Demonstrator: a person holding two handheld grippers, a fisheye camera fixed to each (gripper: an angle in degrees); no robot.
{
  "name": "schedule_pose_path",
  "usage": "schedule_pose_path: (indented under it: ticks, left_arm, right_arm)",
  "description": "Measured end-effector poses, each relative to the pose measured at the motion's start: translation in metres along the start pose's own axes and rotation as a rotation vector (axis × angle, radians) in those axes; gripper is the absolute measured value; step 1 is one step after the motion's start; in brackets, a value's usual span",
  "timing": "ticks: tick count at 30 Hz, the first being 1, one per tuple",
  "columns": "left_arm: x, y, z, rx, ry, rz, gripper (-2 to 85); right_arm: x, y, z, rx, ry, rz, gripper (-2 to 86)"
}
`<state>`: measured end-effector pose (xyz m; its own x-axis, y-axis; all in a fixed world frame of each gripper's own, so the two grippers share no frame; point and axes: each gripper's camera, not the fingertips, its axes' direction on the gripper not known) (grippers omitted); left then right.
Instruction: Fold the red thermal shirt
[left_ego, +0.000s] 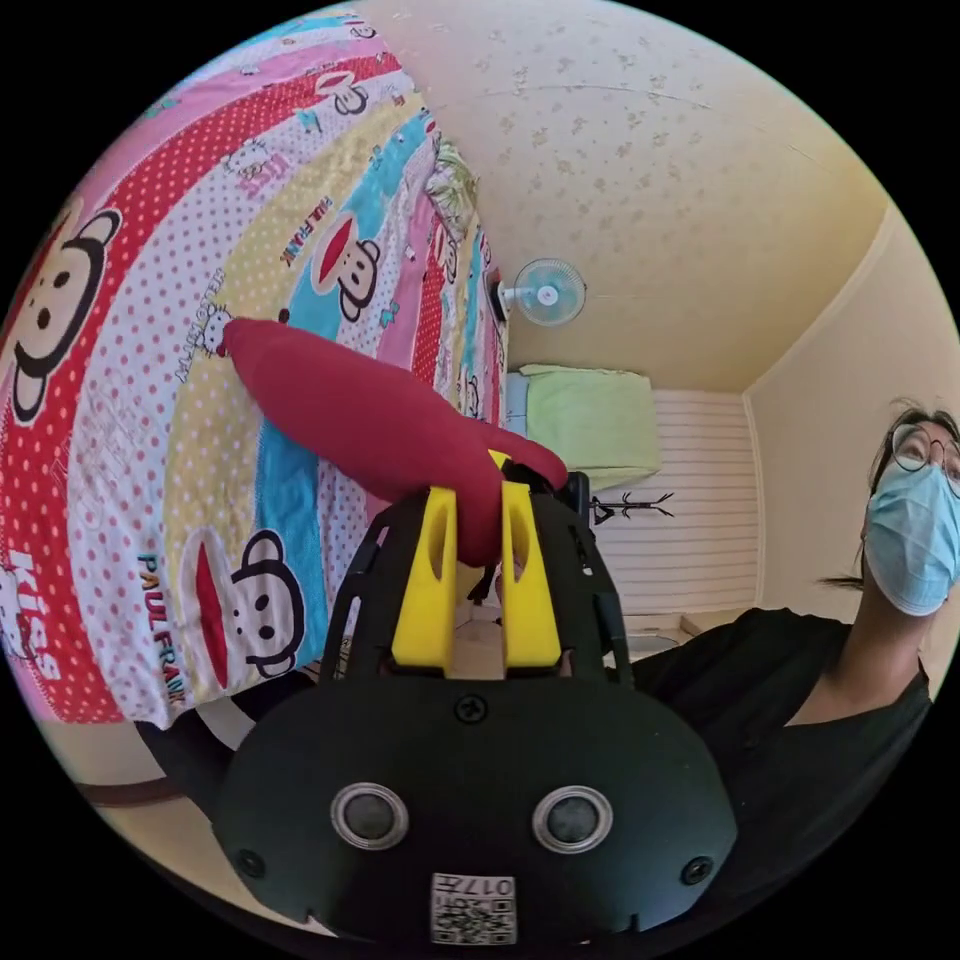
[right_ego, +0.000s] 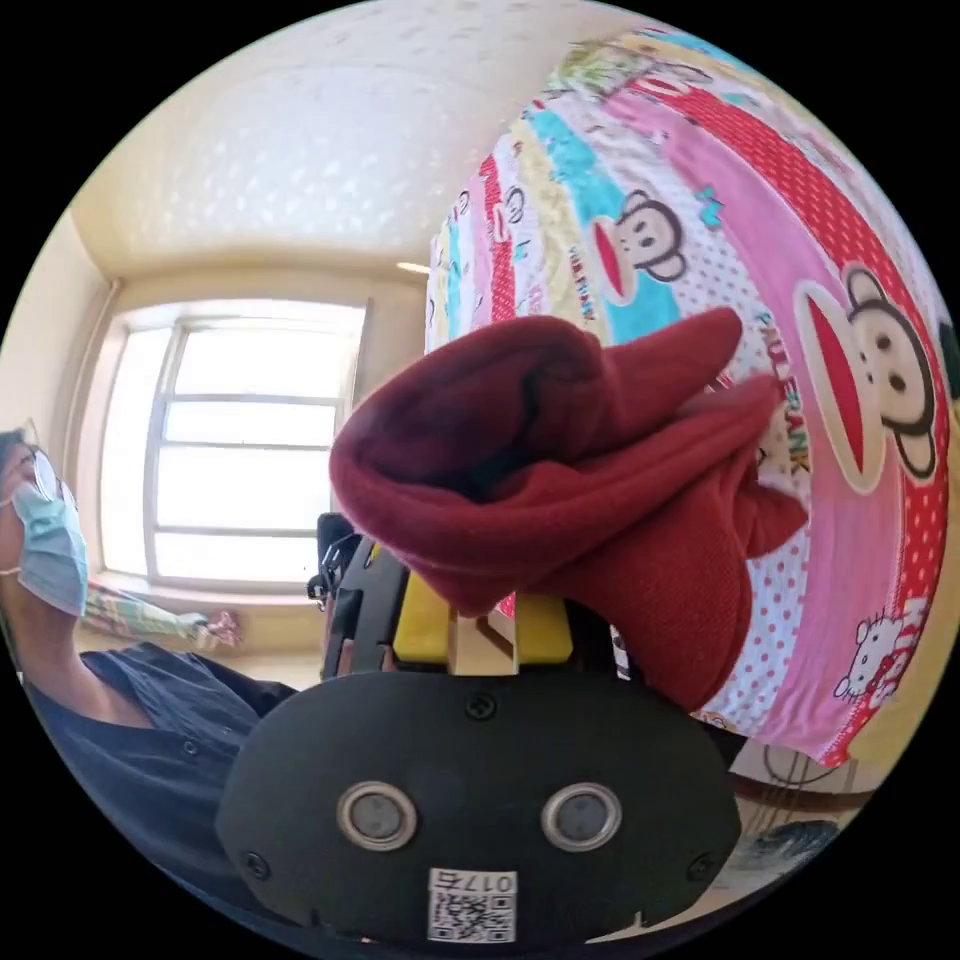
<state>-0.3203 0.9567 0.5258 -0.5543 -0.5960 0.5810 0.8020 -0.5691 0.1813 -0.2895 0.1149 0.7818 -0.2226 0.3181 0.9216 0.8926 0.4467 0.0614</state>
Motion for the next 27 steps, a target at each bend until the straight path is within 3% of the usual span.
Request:
schedule_pose_path:
  ticks: [4,11,14,18,21,22,25,27]
  left_arm:
    - [0.039,-0.001,-0.116,0.131,-0.075,0.098,7.1]
    - [0.120,-0.018,-0.292,0.270,-0.217,0.331,7.2]
    - [0.132,-0.030,-0.344,0.285,-0.275,0.324,7.6]
    - [0.057,-0.058,-0.374,0.221,-0.377,0.092,9.0]
    - [-0.059,-0.055,-0.364,0.066,-0.411,-0.272,10.0]
    - [-0.099,-0.040,-0.354,-0.002,-0.397,-0.374,5.1]
    - [-0.160,0.015,-0.321,-0.152,-0.241,-0.530,1.0]
    - [-0.175,0.049,-0.299,-0.238,-0.184,-0.598,-0.3]
  right_arm:
    - [-0.134,-0.016,0.107,-0.108,0.087,-0.231,7.0]
    - [-0.340,-0.026,0.261,-0.049,-0.087,-0.501,6.9]
    - [-0.377,-0.028,0.323,0.011,-0.189,-0.564,7.0]
    - [-0.355,-0.031,0.430,-0.010,-0.199,-0.535,7.5]
    - [-0.279,-0.035,0.531,-0.303,-0.022,-0.356,7.4]
    - [-0.240,-0.027,0.549,-0.428,0.048,-0.224,5.6]
    - [-0.187,0.021,0.511,-0.539,-0.029,-0.233,2.3]
    - [-0.161,0.051,0.466,-0.583,0.103,-0.166,1.6]
